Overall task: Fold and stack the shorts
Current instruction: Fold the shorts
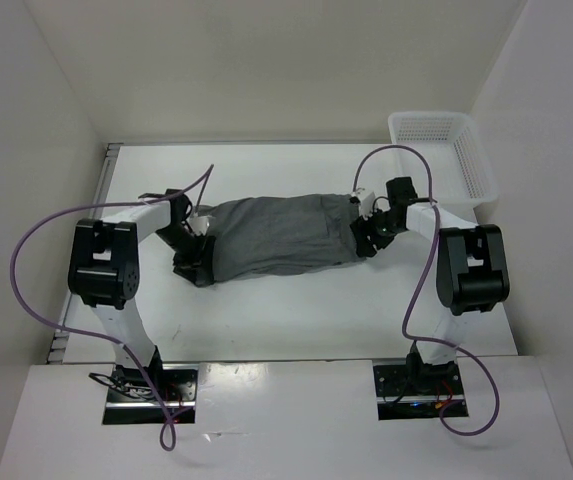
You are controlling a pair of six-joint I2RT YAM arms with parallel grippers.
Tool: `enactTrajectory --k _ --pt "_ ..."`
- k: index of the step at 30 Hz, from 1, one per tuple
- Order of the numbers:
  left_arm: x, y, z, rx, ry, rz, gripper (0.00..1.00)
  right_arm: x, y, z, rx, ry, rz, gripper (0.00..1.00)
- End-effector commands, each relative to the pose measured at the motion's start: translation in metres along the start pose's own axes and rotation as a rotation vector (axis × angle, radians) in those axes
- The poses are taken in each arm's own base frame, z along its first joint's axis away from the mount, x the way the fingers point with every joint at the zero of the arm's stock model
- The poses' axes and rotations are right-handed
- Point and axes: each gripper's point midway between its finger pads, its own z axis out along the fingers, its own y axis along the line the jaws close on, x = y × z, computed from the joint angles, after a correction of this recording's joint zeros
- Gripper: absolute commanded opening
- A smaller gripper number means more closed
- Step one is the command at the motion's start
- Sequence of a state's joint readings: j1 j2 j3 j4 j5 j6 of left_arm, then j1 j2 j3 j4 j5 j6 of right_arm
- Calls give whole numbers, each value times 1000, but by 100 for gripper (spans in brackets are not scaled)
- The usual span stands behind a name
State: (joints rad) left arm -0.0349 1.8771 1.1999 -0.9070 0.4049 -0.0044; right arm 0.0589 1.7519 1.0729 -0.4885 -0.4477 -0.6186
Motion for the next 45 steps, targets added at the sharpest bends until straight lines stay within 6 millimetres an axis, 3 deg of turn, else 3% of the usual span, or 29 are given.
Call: enactTrajectory --k 1,2,6,9,12,14,16,18,22,23,24,26,27,30,32,33,37,42,45 --pt "0 -7 -5 -23 -41 54 59 -6 16 18 -39 1 -61 67" --pt "-2 -3 -5 -44 -48 58 59 2 20 23 -46 29 -58 64" --pt "-5 14 -7 -141 -45 56 59 -5 17 27 -12 20 -72 60" --pt "-26 22 -28 -222 -121 71 59 -5 19 28 -7 26 -63 57" --pt "-37 40 -47 -320 -169 54 59 -5 19 28 -8 26 -72 39" --pt "-36 55 -52 -385 -169 36 59 -5 19 28 -8 26 -72 24" --pt "-35 67 -55 -443 -159 19 59 -5 19 28 -8 26 -72 15" --pt "-38 68 -58 -453 -168 20 59 2 15 28 16 52 -82 1" --pt "-57 55 -82 -438 -244 39 59 5 1 18 99 80 -128 0" --pt "-64 40 -81 -403 -262 75 59 6 -1 17 108 86 -128 3" --pt "-70 25 -94 -385 -305 103 59 -4 -5 10 133 65 -139 21" --pt "-70 2 -94 -347 -321 158 59 -24 -9 -1 157 26 -154 37" --pt "-67 -7 -97 -336 -337 181 59 -33 -9 -9 161 5 -188 63" --pt "-53 -9 -83 -394 -337 230 60 -43 -14 -34 211 8 -274 94" --pt "-34 2 -67 -491 -285 256 61 -57 -27 -49 296 -12 -327 95" --pt "-33 2 -67 -521 -305 271 61 -66 -32 -62 333 -26 -413 98" --pt "-26 16 -53 -647 -286 307 72 -91 -16 -76 351 -96 -574 100" --pt "-31 18 -42 -688 -302 334 75 -77 49 -42 171 -22 -715 100" --pt "-33 16 -36 -696 -291 350 75 -55 70 -23 106 51 -819 100"
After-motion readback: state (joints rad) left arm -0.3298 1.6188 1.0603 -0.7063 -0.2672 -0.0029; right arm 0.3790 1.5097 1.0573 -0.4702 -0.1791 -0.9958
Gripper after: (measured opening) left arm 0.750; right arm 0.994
